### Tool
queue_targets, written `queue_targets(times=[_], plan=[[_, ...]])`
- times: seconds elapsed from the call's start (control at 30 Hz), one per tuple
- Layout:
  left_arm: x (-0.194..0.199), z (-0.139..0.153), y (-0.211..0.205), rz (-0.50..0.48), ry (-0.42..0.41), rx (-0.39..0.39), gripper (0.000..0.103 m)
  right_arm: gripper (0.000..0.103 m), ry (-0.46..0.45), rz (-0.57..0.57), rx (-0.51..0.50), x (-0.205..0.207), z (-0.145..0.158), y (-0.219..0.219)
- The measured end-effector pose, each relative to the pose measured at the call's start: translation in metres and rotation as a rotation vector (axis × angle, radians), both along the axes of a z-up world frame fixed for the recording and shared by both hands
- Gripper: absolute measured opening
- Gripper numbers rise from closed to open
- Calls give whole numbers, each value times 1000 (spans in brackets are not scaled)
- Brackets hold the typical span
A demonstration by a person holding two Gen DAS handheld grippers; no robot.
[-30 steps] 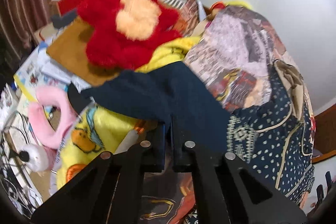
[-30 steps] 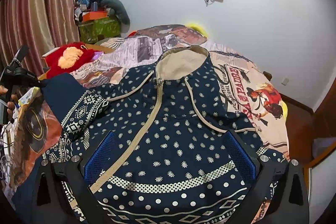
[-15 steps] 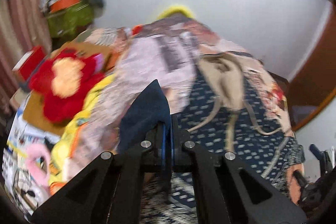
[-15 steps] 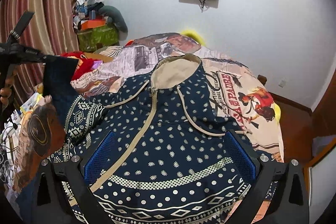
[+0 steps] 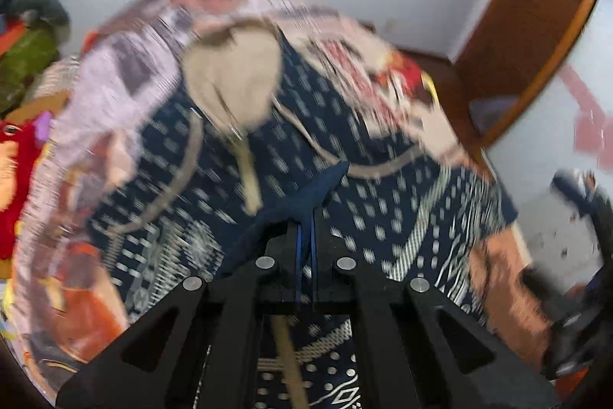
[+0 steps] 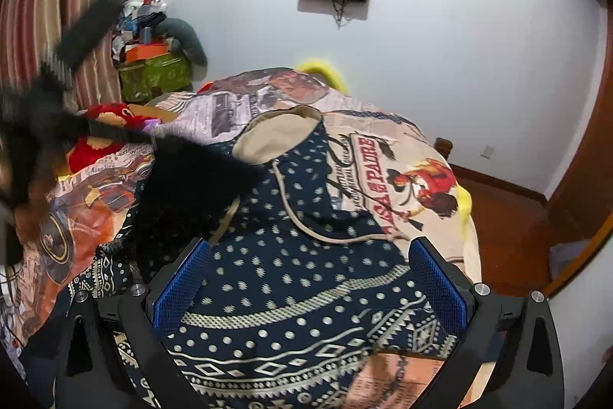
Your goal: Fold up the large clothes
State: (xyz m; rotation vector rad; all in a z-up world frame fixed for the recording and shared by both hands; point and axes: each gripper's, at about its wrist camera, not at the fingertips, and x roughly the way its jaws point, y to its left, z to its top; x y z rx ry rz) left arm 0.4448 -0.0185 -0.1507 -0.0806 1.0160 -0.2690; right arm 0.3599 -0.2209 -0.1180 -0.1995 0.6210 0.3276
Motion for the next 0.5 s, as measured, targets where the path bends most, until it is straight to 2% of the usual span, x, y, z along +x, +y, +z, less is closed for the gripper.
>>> queue_targets(times=[0.13,0.2,0.3,0.33,0.37,0.5], plan=[[-10,-24,-21,-62,20,62,4,103,28,-8,-6,2,-4,-11],[-16,-22,-20,-88,9,88,13,103,38,-10,-23,3,-8,-12],[-26,-11,-7,-89,-10,103,33,103,61,0,-31,7,-14,-8],[-29,-6,-1,-84,-23,114,45,103,70,9,-27,8,-15,-4],[-33,0,8,-77,-39,124,52,103,77,18,-24,9,-16,-1],[-48,25,53,-46,-86,181,60,103,96,61,-17,13,-18,20]])
